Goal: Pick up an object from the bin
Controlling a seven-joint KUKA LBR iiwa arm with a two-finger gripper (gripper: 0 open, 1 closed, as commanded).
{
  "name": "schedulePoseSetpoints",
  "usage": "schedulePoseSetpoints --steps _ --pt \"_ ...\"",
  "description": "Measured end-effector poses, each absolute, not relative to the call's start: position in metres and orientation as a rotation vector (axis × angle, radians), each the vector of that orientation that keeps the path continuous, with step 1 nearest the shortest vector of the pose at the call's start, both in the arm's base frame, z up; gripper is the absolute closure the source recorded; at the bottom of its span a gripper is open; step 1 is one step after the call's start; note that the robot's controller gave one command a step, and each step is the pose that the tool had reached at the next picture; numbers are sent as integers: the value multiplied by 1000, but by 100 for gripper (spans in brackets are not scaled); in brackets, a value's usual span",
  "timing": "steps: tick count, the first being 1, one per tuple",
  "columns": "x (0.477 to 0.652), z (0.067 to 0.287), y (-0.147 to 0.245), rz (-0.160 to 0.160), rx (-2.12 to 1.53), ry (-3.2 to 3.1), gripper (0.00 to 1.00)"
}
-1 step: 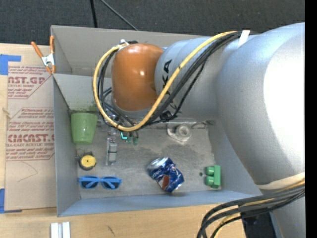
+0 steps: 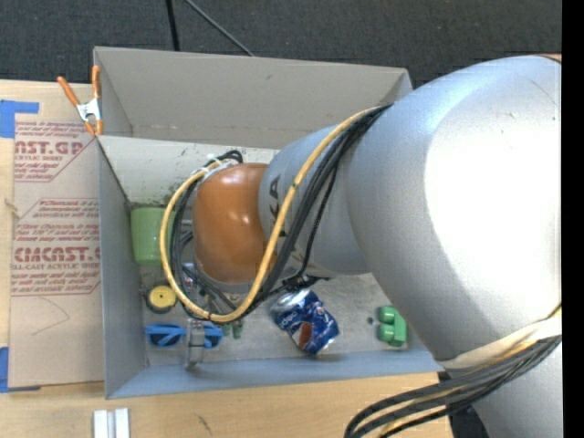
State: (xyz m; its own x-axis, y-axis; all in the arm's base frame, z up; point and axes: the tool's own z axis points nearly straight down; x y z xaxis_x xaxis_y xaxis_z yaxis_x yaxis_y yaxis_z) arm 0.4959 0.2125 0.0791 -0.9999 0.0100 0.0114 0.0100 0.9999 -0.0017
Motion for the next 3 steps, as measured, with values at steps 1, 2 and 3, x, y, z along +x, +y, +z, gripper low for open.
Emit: schedulePoseSetpoints --steps 1,2,3 --pt "501 83 211 -1 -21 -3141 100" --pt "505 182 233 -8 9 -3151 100" --pt "494 397 241 -8 8 -3152 100"
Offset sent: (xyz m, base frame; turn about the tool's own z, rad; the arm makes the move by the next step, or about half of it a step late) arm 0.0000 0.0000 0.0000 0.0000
